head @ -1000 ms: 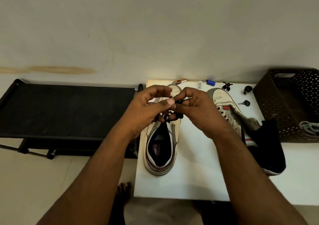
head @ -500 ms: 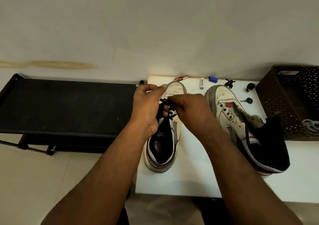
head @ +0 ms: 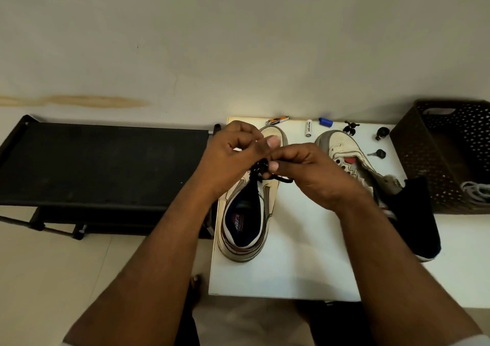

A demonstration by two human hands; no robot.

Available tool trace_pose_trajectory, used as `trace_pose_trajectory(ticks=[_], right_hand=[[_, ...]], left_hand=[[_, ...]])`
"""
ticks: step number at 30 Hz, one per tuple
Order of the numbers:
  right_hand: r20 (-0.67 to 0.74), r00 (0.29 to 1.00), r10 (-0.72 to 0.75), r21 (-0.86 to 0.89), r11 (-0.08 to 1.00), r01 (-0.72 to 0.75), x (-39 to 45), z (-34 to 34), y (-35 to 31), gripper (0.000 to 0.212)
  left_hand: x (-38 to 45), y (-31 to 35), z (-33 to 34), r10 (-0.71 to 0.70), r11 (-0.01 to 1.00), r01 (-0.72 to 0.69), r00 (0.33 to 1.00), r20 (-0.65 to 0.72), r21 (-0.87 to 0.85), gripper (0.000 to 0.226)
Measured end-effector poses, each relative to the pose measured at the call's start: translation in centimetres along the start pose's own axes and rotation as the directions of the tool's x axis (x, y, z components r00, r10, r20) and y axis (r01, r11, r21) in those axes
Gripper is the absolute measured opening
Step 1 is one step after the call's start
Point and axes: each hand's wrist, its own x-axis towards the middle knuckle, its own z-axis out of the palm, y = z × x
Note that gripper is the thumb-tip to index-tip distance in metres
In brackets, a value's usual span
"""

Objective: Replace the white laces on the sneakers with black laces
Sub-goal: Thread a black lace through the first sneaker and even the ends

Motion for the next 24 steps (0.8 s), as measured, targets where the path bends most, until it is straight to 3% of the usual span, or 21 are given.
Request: trace_pose_trajectory(ticks=[2,3,8,13,16,21,24], right_hand=[[-0.024,1.000,0.005,0.027,1.000,-0.005,0.1,0.2,0.0,0.026],[-0.037,0.999,0.000,0.023,1.000,0.001,0.2,0.3,0.0,0.021],[-0.107,0.994,0.002,-0.051,0.999,-0.008,0.5,0.4,0.1,0.024],[-0.440,0.897,-0.047,-0.374,0.917,-0.136,-0.3,-2.8,0.3,0.019],[-0.412,0.910,0.030,-0.532,0.804,-0.267,-1.0,-3.3,0.8,0.015],[-0.420,0.902,0.097,-0.567,0.748,-0.345,-1.0,-2.8,0.8,0.011],[-0.432,0.896,0.107,-0.500,0.798,-0.337,-1.0,-2.7,0.9,0.014]], left_hand=[[0.1,-0.4,-1.1,0.021,0.983,-0.030,0.999,0.049,0.183,0.053],[0.0,-0.5,-1.6,0.004,0.978,-0.022,0.996,0.084,0.205,0.052],[-0.7,-0.1,-3.1,-0.109,0.979,0.063,0.966,0.235,0.195,0.014],[-1.1,-1.1,-6.4,-0.307,0.915,0.174,0.886,0.348,0.365,0.023],[-1.3,-1.2,-7.4,-0.368,0.901,0.220,0.844,0.390,0.374,0.025],[-1.1,-1.3,-8.1,-0.468,0.845,0.248,0.771,0.432,0.474,0.030],[-1.2,-1.5,-7.7,-0.488,0.813,0.294,0.815,0.313,0.503,0.025]])
